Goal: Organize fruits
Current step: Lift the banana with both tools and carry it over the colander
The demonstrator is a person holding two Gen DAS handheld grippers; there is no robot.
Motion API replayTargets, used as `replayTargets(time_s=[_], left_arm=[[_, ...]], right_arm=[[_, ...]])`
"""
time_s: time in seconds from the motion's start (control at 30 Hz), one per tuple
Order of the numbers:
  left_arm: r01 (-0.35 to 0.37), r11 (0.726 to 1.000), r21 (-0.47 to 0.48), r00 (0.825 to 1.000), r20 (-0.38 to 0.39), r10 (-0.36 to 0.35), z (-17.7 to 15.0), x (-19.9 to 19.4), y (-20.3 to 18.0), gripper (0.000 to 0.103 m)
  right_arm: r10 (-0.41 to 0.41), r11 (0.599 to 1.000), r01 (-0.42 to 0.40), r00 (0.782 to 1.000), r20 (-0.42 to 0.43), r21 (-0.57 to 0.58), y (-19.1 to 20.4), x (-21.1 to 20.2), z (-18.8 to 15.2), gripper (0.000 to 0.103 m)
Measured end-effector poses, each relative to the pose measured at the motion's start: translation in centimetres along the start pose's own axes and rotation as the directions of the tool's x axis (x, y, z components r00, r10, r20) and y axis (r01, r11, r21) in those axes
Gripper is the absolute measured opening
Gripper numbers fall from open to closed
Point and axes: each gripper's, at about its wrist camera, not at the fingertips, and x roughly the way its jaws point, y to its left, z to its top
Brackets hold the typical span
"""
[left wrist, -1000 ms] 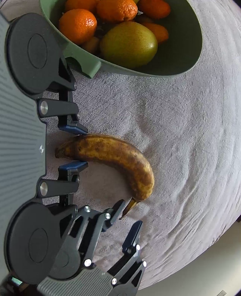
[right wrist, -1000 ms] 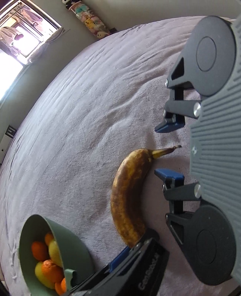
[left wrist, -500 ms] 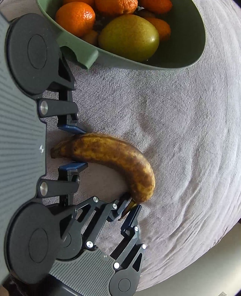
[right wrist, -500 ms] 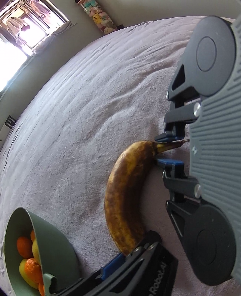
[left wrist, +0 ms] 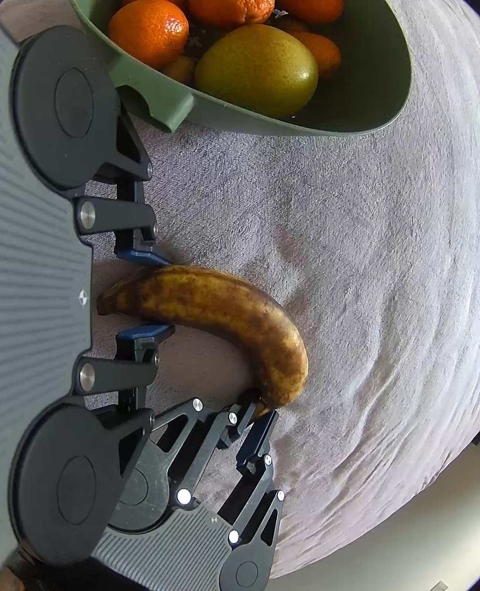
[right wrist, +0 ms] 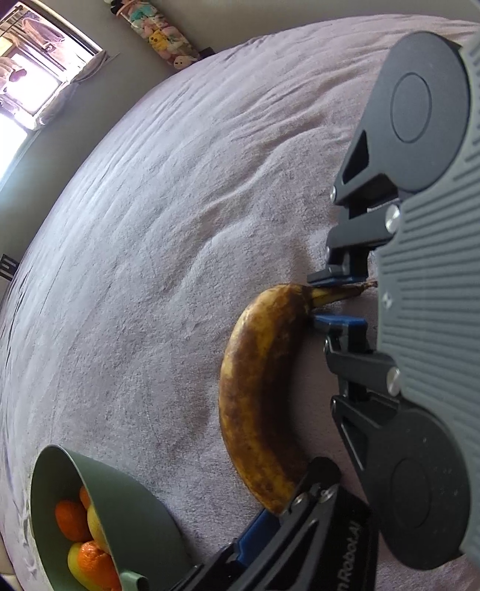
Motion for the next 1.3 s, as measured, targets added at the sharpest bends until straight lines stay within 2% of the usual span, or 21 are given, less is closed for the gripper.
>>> replayTargets(time_s=[0.37,0.57,0.83,1.1,1.3], left_arm=[[0.015,0.999,0.041,0.998,0.064,-0.018,-0.2,-2.3,-0.8,0.036],[0.044,0.998,0.046,0.993,0.104,-0.049,-0.1,-4.5,-0.8,0.036],[0.029,0.995,0.091,0.981,0.186,-0.046,-0.5,-8.6,-1.0,0.036],[0.012,0.996,0.088,0.968,0.25,-0.033,-1.1,-12.2,0.7,0.036],[-0.01,0.999,0.052,0.961,0.275,-0.005,-1.4,-14.3,3.3,0.036]], right_arm=[[-0.013,0.996,0.012,1.0,0.01,0.089,-1.6,-2.5,0.7,0.009],[-0.054,0.996,0.049,0.997,0.062,0.078,-1.6,-4.9,1.0,0.008],[-0.089,0.992,0.075,0.984,0.152,0.097,-1.8,-8.4,1.9,0.008],[-0.098,0.994,0.086,0.968,0.23,0.062,0.1,-10.6,3.8,0.008],[-0.056,0.998,0.043,0.959,0.278,0.055,1.7,-11.3,5.8,0.008]])
